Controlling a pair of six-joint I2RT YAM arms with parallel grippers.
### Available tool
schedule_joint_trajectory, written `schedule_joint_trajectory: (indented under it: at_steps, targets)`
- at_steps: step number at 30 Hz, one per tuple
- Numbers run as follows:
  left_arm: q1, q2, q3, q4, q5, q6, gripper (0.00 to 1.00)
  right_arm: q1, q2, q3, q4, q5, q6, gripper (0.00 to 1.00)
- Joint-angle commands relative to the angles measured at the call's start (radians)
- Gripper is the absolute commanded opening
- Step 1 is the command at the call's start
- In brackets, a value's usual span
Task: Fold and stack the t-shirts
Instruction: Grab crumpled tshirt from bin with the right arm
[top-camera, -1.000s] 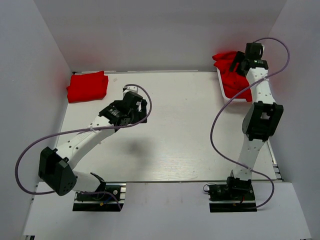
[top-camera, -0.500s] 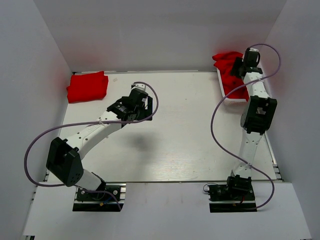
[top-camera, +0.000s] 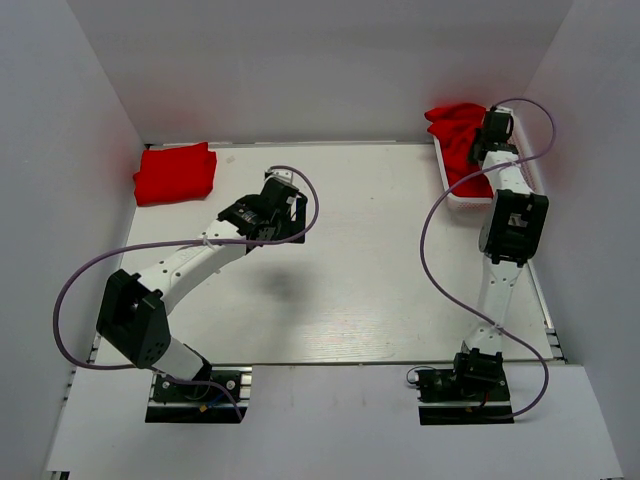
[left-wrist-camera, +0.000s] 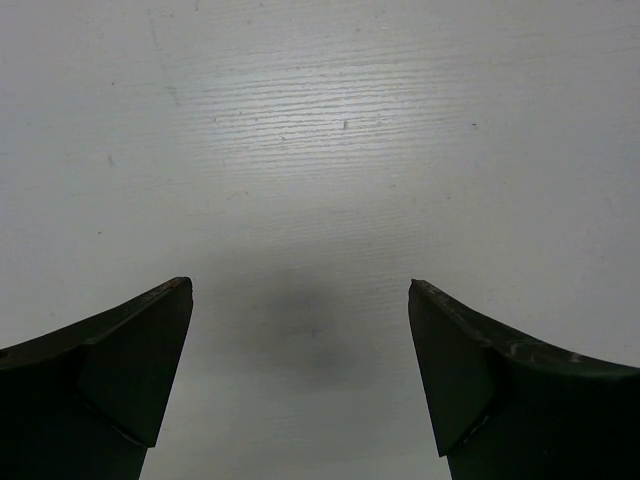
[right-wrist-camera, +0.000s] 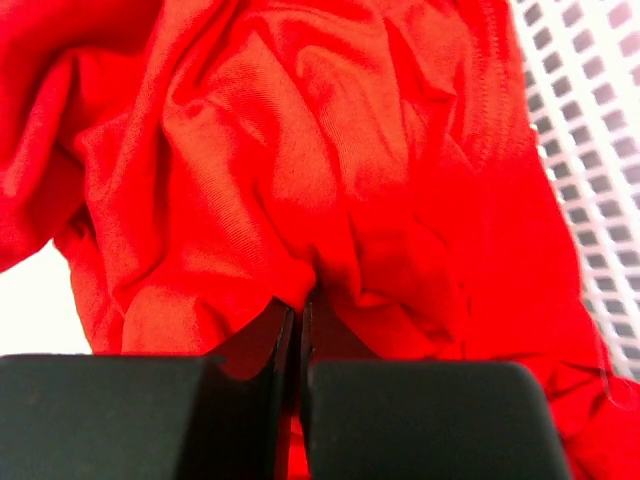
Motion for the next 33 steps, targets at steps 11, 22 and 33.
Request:
schedule_joint_trajectory:
  at_steps: [11, 22, 33]
  targets:
    - [0.004, -0.068, 0.021, 0.038, -0.012, 0.002, 0.99, -0.015, -0.385, 0.011, 0.145, 0.321, -0.076, 0.0]
    - [0.004, -0.108, -0.029, 0.067, -0.012, 0.002, 0.99, -0.016, -0.482, 0.192, 0.298, 0.507, -0.299, 0.0]
    - [0.004, -0.147, -0.062, 0.078, -0.003, -0.007, 0.99, -0.008, -0.653, 0.191, 0.269, 0.214, -0.268, 0.0]
